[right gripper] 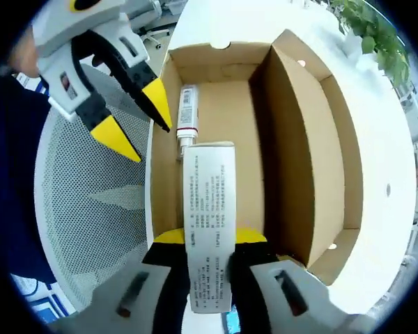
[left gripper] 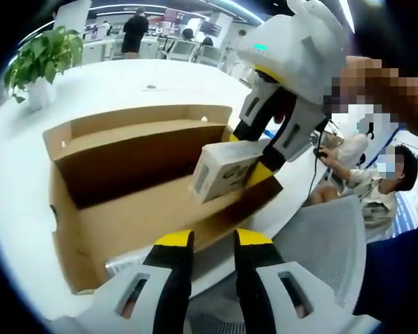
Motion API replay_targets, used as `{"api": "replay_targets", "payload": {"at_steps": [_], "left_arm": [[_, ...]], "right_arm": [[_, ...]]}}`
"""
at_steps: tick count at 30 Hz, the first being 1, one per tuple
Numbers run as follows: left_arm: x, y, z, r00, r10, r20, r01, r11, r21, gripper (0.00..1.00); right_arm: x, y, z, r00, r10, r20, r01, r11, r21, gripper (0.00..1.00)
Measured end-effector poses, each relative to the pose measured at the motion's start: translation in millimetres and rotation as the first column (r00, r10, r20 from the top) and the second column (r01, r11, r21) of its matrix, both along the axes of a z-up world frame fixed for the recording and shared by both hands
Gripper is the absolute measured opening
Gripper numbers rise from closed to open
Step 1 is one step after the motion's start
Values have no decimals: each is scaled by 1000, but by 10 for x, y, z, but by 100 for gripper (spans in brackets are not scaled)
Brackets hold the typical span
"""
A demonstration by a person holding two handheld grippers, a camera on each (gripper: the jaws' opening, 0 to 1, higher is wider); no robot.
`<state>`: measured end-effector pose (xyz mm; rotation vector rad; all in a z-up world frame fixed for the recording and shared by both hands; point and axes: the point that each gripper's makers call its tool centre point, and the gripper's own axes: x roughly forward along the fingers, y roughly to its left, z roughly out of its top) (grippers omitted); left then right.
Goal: Operate the shoe box by opening the lid, removing the specified soft item, and placing it in the target area until the item is outside and the box remains undamaged.
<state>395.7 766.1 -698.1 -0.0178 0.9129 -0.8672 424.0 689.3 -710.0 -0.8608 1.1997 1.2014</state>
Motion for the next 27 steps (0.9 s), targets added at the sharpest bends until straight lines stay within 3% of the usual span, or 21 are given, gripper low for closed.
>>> {"api": "replay_targets", "payload": {"at_steps": [10,27], "left_arm": [[-33,-85,62,1000,-7,16,8,1000,-18,21],[-155,-219,96,999,-48,25,49,999,-4,21]], "right_arm": [[-76,-182,272,999,32,27,-32,999,-17,18],[-122,-1018,384,997,-40,61,45,995,-85,19]]}}
